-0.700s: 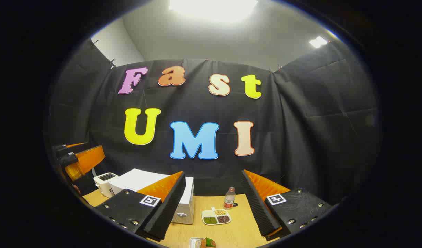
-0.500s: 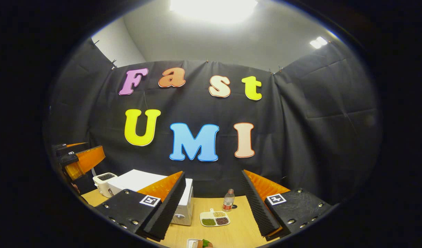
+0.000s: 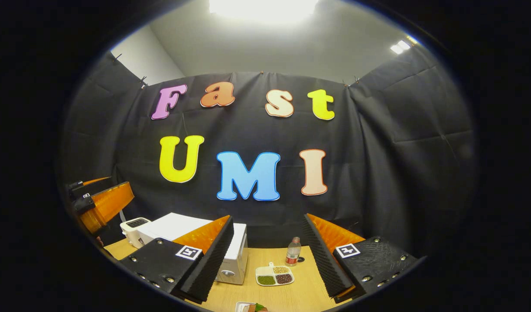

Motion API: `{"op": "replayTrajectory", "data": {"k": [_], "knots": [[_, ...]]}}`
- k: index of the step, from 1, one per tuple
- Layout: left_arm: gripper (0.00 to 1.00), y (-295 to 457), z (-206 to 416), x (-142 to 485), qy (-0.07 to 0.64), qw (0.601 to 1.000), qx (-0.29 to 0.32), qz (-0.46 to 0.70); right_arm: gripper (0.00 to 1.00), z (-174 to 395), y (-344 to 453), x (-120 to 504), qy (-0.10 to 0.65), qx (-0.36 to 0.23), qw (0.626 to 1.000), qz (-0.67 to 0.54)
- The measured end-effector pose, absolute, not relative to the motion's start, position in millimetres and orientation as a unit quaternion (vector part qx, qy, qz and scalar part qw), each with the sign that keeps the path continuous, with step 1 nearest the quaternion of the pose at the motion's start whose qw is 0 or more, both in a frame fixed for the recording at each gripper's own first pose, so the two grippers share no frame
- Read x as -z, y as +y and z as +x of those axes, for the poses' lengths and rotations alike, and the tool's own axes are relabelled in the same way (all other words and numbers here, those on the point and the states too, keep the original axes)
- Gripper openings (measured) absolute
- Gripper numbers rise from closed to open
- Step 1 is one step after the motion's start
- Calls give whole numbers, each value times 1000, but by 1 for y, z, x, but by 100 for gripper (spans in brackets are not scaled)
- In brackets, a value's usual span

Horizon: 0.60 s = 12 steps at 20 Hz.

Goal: Open the microwave oven with the left hand, put the food in, and close the microwave oven.

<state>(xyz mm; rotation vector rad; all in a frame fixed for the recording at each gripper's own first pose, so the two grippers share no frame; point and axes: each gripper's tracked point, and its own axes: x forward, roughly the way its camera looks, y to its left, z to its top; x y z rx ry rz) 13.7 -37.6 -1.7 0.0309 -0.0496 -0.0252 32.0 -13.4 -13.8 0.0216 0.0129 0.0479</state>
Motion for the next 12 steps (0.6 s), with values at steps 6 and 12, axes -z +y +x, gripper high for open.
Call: {"op": "replayTrajectory", "data": {"k": [6, 12], "knots": [[95, -55, 33, 54, 9, 999, 32, -6, 96, 33, -22, 28, 13, -25, 999, 20], [98, -57, 61, 160, 81, 996, 24, -13, 96, 32, -35, 47, 23, -16, 999, 31]]}}
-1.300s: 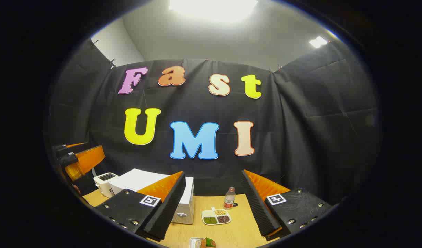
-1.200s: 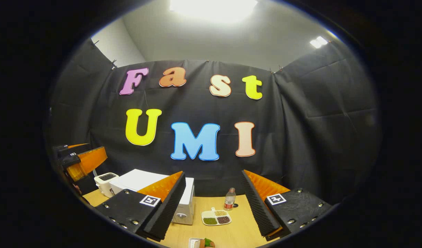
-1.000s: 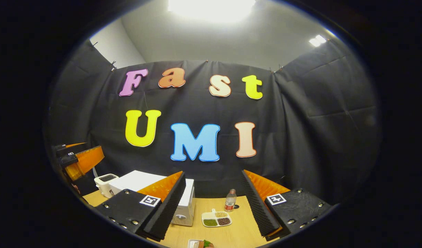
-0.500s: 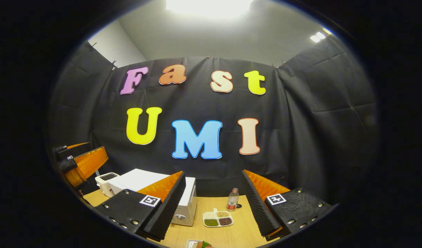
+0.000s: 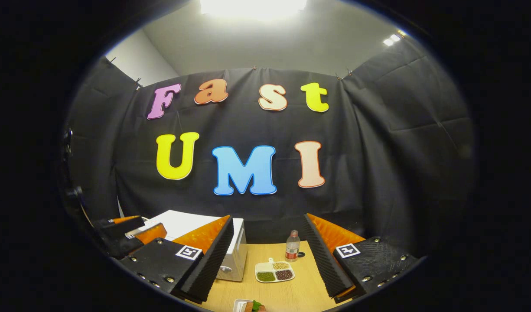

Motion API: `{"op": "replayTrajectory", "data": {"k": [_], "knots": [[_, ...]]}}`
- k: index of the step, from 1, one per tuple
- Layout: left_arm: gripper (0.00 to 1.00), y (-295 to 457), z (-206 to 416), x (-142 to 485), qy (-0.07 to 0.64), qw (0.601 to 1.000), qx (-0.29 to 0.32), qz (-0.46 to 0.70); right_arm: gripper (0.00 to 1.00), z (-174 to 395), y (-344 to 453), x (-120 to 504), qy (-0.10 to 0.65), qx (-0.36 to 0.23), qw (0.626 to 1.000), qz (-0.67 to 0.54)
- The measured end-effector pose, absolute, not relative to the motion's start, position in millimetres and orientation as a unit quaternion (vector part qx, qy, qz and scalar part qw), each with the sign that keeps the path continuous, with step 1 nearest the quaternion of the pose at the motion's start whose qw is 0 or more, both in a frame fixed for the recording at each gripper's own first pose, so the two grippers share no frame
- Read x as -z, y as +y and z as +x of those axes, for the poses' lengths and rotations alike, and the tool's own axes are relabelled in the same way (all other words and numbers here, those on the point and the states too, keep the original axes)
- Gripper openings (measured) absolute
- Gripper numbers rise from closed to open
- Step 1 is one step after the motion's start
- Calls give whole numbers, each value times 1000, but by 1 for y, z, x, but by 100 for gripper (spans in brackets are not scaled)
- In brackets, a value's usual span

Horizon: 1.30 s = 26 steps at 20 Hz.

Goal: Open the microwave oven with the left hand, put the food in, and close the microwave oven.

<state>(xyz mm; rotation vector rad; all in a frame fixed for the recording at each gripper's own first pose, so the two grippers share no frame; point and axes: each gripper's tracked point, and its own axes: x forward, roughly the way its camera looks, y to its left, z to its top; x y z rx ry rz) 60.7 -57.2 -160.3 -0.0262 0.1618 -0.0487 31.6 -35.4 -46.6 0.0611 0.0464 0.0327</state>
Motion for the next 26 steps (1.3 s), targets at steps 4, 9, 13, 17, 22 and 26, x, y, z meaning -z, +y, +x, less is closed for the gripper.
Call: {"op": "replayTrajectory", "data": {"k": [4, 9, 13, 17, 22, 26], "knots": [[96, -61, 81, 239, 137, 990, 12, -25, 96, 34, -45, 67, 47, -9, 999, 21], [94, -67, 107, 336, 213, 977, 14, -25, 96, 35, -52, 88, 77, -6, 997, 7], [90, -68, 126, 384, 246, 969, 7, -24, 96, 38, -57, 100, 99, -6, 995, -17], [83, -63, 134, 401, 257, 966, 1, -21, 96, 39, -60, 107, 111, -3, 994, -24], [27, -70, 133, 404, 267, 964, 15, 1, 96, 39, -61, 112, 120, 1, 993, -14], [11, -69, 134, 407, 273, 962, 21, 4, 96, 38, -56, 115, 124, -2, 992, -4]]}}
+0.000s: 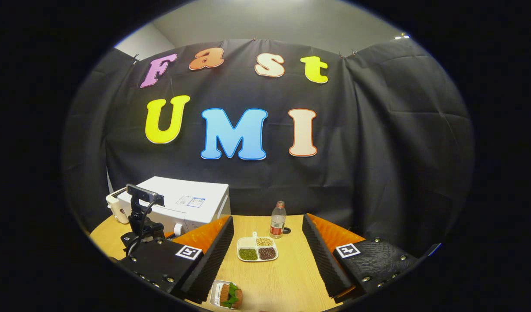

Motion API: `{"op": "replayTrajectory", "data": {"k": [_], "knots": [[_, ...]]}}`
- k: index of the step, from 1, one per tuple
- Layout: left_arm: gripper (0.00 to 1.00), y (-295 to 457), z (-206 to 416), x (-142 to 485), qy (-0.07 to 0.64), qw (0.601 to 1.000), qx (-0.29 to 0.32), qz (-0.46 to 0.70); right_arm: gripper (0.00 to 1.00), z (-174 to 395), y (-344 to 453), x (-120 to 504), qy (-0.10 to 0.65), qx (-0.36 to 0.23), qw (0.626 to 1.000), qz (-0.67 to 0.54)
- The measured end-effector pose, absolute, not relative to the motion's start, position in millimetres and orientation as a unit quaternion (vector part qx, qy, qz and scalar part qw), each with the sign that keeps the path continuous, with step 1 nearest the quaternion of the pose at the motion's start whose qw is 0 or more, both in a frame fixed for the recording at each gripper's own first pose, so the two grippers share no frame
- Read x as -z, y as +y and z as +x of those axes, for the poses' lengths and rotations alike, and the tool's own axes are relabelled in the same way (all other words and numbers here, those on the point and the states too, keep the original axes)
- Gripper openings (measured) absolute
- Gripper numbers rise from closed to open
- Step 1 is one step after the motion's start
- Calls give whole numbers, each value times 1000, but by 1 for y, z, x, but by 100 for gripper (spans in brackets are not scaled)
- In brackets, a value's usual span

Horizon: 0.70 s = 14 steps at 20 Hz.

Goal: Open the microwave oven with the left hand, put the food in, and close the microwave oven.

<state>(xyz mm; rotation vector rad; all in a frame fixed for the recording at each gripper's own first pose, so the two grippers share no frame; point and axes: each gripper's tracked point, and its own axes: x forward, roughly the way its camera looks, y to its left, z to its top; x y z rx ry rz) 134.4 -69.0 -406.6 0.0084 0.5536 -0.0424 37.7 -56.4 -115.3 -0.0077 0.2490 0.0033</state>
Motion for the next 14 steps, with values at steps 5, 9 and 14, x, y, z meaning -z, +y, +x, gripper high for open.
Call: {"op": "replayTrajectory", "data": {"k": [5, 9, 14], "knots": [[7, -71, 133, 403, 282, 959, 35, -2, 96, 33, -51, 122, 132, -6, 991, -3], [9, -70, 106, 402, 287, 957, 43, 4, 96, 28, -50, 115, 123, -7, 992, -13], [6, -53, 32, 386, 296, 953, 57, 19, 96, 25, -31, 121, 129, -22, 991, 2]]}}
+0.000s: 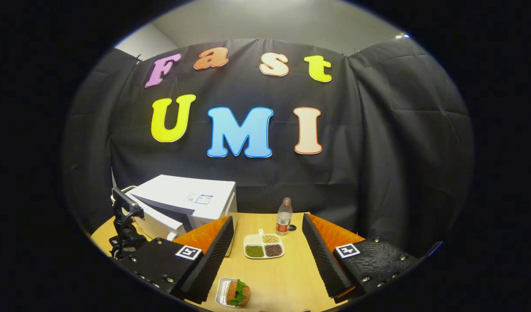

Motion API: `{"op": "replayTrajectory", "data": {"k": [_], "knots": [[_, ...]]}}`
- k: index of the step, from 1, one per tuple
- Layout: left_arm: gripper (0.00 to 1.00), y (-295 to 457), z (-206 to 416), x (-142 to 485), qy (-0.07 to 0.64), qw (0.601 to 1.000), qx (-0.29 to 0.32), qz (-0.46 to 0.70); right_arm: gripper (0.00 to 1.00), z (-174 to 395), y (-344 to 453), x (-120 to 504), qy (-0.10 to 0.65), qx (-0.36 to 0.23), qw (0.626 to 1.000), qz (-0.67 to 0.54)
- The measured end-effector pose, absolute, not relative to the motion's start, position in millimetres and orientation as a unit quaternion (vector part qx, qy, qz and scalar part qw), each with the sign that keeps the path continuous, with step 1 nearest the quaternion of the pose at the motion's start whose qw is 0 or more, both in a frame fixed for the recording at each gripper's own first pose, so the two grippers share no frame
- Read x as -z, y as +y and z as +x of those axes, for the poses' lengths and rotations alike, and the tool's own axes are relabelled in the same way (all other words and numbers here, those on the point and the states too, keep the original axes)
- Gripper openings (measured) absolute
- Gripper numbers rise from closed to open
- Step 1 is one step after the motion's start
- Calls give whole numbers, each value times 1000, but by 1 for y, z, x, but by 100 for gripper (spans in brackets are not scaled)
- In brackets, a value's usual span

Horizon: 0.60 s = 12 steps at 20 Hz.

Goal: Open the microwave oven with the left hand, put the food in, and close the microwave oven.

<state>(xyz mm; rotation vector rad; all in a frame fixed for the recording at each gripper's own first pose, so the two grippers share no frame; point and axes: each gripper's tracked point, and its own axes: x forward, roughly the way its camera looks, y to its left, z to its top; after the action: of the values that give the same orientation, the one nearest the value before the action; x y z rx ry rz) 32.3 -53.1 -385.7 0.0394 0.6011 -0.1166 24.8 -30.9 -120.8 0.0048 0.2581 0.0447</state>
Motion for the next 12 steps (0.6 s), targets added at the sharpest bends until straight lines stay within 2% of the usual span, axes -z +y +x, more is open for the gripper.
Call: {"op": "replayTrajectory", "data": {"k": [12], "knots": [[6, 31, -103, 362, 319, 942, 97, 38, 96, 2, 42, 114, 118, -70, 990, 15]]}}
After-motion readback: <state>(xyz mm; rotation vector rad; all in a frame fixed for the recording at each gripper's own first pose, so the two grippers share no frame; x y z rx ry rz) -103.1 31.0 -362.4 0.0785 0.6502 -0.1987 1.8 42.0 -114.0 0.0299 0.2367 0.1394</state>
